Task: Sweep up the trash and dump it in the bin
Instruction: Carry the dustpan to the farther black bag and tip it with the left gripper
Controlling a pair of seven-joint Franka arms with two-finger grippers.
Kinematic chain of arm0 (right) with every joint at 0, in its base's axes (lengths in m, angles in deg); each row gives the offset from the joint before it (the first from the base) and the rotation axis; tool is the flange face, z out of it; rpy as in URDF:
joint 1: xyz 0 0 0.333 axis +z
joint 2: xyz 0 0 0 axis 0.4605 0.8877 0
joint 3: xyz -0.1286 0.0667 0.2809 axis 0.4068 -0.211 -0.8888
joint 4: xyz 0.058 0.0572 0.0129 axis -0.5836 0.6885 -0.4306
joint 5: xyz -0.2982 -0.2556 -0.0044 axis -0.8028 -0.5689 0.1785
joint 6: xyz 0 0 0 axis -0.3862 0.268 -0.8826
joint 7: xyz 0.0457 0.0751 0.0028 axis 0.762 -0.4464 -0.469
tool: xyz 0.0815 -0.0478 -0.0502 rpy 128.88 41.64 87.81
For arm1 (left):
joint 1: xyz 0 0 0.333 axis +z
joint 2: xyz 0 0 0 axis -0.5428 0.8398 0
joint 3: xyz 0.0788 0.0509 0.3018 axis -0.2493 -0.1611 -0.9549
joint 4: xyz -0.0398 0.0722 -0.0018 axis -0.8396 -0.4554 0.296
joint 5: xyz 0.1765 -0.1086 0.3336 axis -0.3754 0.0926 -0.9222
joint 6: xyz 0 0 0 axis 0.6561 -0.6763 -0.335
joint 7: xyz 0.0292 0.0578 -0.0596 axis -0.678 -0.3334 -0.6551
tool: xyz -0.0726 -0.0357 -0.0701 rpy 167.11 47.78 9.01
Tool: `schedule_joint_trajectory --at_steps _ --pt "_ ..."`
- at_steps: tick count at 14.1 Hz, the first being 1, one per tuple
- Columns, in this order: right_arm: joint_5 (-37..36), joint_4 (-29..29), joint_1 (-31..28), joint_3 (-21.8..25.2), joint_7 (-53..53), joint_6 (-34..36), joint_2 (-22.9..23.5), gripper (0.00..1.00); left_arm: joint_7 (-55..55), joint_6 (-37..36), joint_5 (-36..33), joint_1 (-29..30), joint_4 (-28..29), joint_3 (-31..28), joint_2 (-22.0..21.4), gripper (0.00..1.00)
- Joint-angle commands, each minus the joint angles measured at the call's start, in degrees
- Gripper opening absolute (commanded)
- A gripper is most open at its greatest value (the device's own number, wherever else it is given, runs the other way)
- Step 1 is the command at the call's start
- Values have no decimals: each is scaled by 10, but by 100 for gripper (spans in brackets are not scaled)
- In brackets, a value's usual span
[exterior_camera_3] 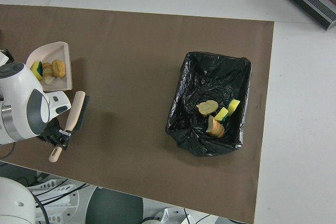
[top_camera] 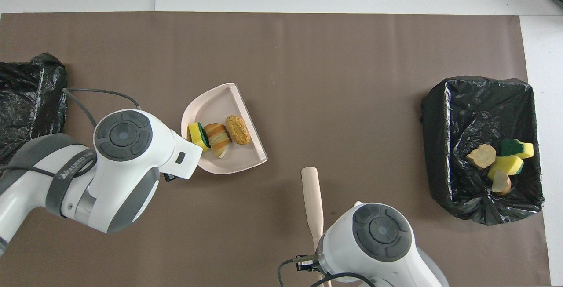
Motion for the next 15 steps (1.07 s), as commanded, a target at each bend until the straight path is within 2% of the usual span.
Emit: schedule_joint_trajectory --at_steps 1,3,5,7,9,11,14,15 --pt "-5 -3 31 -2 45 -78 51 0 94 -40 22 61 -6 2 -47 0" --pt "-6 -34 50 -1 74 -108 99 0 167 -92 35 132 -50 -2 -51 0" --pt "-12 -55 76 -1 83 -117 125 0 262 -133 65 215 -104 -2 -42 0" --pt "-12 -55 95 -2 84 -138 143 0 358 -144 65 283 -138 -4 -30 0" --pt "-13 -57 121 -1 91 -164 170 0 435 -114 62 346 -149 -4 -20 0" --pt "-13 -59 130 -1 114 -192 190 0 480 -91 55 404 -192 -4 10 0" --pt "-4 -68 130 -1 140 -200 198 0 570 -100 22 459 -327 -4 94 0" --pt "-5 -68 130 -2 148 -203 202 0 593 -89 -6 463 -351 -4 118 0"
